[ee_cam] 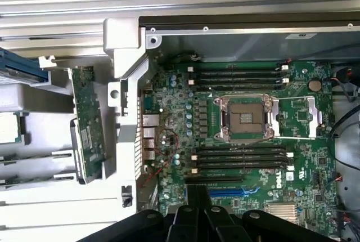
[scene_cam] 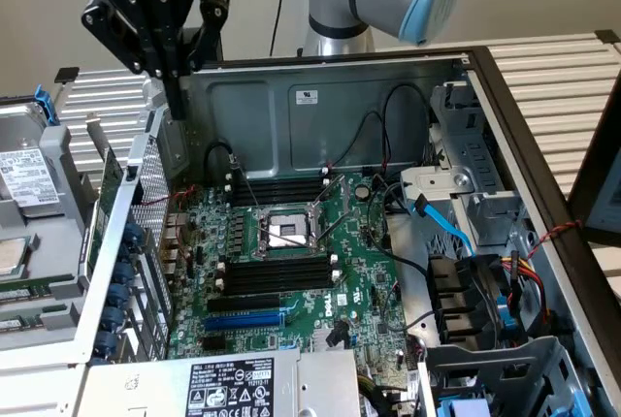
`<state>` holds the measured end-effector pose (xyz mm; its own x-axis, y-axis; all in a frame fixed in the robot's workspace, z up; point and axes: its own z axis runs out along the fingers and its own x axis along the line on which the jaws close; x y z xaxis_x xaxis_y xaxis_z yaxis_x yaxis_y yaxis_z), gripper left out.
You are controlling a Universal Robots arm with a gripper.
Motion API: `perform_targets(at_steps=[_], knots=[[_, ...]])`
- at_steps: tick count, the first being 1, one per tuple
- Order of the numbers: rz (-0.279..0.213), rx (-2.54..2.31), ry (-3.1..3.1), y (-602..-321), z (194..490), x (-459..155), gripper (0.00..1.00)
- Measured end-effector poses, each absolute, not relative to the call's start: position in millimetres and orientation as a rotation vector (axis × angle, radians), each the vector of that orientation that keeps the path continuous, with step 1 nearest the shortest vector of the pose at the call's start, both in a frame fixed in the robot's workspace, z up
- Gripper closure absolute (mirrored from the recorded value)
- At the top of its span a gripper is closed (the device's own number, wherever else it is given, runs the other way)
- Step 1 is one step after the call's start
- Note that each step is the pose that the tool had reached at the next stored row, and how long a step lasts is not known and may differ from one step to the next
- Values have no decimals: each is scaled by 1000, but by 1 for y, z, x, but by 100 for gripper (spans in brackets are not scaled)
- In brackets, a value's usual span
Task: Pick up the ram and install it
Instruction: 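Reach for the ram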
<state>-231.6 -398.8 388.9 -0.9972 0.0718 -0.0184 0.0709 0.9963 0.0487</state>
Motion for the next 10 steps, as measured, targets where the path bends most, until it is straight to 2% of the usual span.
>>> perform_targets(at_steps=[10], knots=[[75,111,3119,-399,386,-277,90]])
